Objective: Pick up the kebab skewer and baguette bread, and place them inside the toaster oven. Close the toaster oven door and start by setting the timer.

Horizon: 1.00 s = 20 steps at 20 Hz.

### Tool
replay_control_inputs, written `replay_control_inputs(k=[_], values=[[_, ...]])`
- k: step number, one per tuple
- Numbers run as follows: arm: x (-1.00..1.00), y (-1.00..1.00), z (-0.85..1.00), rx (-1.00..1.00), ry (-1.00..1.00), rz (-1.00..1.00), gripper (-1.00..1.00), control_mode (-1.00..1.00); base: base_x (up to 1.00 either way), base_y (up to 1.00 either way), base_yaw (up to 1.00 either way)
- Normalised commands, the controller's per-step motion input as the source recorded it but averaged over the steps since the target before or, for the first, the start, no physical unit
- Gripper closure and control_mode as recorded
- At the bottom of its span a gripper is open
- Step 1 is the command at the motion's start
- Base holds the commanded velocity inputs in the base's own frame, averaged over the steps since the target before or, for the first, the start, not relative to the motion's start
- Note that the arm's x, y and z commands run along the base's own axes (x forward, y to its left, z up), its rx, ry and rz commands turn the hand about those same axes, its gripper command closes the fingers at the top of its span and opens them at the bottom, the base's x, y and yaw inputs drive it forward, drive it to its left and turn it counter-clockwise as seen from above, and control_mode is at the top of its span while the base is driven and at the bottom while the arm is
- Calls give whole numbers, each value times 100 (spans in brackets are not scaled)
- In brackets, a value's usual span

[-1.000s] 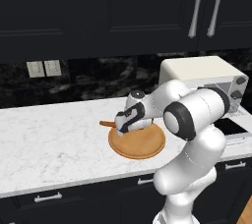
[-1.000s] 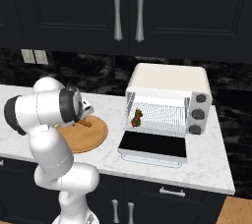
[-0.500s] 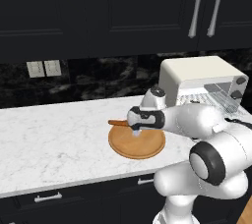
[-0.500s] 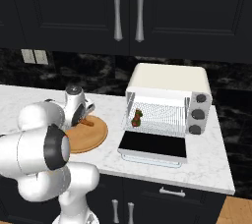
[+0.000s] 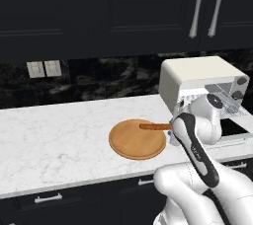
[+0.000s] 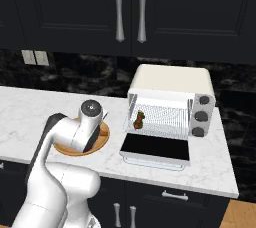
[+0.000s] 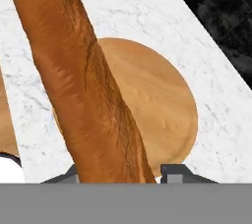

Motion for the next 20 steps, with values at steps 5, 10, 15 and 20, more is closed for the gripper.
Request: replay_control_inputs(k=[5, 10, 15, 20], values=[[-40, -100, 86, 4, 0, 0, 100, -100, 0, 0, 0], [-5, -100, 79, 5, 3, 0, 100, -100, 0, 0, 0], [6, -100, 60, 2, 19, 0, 100, -100, 0, 0, 0], [36, -89, 3, 0, 22, -3, 100, -100, 0, 0, 0]])
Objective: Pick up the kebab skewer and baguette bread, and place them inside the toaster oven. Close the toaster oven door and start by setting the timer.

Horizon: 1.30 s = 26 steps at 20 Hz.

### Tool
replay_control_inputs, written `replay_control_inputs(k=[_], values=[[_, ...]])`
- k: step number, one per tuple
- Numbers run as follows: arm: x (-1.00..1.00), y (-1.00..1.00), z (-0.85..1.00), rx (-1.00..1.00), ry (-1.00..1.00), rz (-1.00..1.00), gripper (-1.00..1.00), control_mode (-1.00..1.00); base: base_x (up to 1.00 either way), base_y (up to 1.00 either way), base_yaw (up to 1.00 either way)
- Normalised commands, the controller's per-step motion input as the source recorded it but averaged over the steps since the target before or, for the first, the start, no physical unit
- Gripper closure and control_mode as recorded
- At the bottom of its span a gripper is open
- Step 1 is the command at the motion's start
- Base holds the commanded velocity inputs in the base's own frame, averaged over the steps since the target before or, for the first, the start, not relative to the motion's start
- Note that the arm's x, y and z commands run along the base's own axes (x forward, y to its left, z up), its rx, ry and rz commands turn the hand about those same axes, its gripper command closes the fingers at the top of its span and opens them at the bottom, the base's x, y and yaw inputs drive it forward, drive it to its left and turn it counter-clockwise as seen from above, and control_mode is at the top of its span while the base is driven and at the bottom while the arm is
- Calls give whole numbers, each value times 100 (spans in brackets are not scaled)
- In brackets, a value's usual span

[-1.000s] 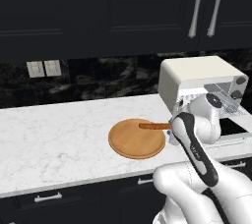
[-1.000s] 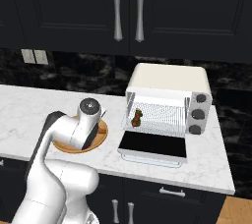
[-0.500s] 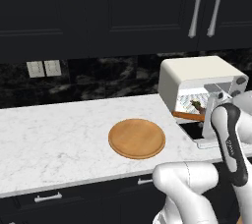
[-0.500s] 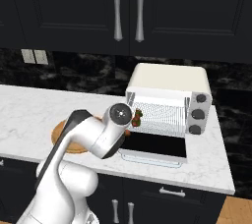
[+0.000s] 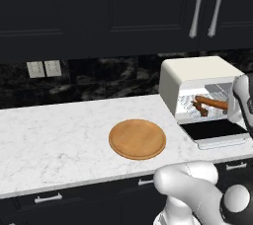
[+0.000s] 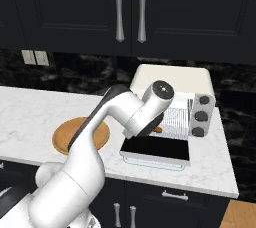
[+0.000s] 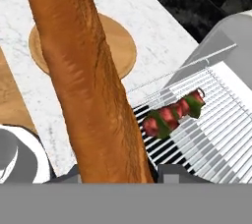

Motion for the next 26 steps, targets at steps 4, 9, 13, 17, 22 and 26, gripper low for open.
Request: replay_control_inputs(k=[4, 9, 13, 17, 22, 26], values=[[52, -69, -35, 0, 7, -3, 100, -100, 0, 0, 0], [25, -32, -61, 4, 3, 0, 100, -100, 0, 0, 0], [57, -41, -31, 8, 11, -3, 100, -100, 0, 0, 0], [42, -38, -7, 7, 16, -6, 100, -100, 0, 0, 0], [28, -19, -15, 3, 9, -5, 100, -100, 0, 0, 0], [1, -1, -27, 3, -1, 0, 100, -100, 0, 0, 0]])
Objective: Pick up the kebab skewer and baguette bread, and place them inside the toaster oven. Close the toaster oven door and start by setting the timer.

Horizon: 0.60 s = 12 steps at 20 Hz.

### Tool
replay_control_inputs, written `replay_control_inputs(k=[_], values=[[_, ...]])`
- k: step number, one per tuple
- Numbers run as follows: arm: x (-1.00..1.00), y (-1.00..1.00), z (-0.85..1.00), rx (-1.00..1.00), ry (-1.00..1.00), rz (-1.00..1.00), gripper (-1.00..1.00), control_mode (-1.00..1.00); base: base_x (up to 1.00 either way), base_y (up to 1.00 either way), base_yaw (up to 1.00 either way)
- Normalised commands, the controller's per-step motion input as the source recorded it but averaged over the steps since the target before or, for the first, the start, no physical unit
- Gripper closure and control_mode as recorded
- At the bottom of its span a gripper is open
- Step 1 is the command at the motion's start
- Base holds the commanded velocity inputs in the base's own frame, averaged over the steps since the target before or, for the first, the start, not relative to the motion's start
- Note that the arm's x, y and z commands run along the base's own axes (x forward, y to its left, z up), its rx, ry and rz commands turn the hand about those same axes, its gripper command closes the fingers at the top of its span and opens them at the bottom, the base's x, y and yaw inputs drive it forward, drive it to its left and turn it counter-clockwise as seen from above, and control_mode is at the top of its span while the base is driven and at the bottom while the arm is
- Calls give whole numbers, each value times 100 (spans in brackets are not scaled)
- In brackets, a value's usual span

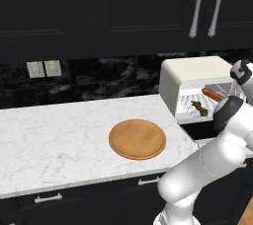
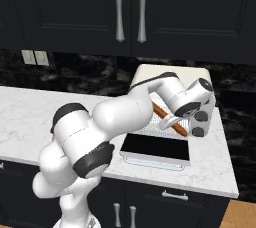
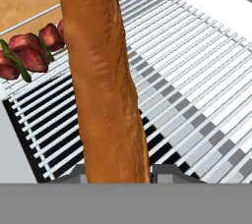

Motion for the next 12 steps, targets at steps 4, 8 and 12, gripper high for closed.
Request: replay_control_inputs(k=[4, 8, 12], values=[[9, 0, -28, 0, -7, 0, 100, -100, 0, 0, 0], [10, 0, -3, 0, -5, 0, 100, -100, 0, 0, 0], [0, 13, -22, 0, -12, 0, 100, -100, 0, 0, 0]])
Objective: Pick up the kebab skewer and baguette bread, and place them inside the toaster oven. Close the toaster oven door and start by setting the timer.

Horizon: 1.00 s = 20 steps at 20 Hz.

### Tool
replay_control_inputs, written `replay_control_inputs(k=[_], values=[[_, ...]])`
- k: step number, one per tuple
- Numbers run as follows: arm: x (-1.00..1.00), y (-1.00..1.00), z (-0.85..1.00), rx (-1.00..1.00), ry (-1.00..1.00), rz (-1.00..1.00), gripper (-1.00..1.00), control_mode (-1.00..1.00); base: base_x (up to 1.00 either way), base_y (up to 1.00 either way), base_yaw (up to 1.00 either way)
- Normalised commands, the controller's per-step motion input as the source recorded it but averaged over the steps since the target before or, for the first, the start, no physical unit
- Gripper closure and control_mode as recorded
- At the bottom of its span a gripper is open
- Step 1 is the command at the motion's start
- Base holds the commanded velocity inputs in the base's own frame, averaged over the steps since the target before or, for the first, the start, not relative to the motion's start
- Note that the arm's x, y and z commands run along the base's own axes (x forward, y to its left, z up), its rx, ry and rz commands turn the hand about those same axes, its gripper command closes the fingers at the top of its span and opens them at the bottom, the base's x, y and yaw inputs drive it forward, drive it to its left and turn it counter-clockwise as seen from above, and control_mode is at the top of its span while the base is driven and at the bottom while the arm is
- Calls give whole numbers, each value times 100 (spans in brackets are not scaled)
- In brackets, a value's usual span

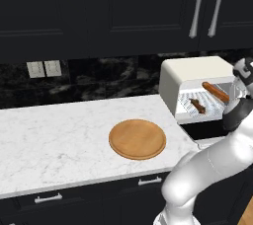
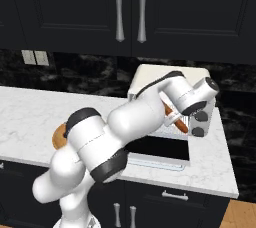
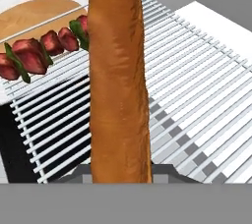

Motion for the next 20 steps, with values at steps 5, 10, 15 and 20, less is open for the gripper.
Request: replay_control_inputs(k=[5, 10, 15, 20], values=[[-3, 26, -32, -11, -12, 0, 100, -100, 0, 0, 0], [-13, 7, -15, -24, -4, 0, 100, -100, 0, 0, 0], [-31, 0, -6, -26, 0, 0, 100, -100, 0, 0, 0], [-7, 10, 0, -18, 0, -3, 100, -100, 0, 0, 0]])
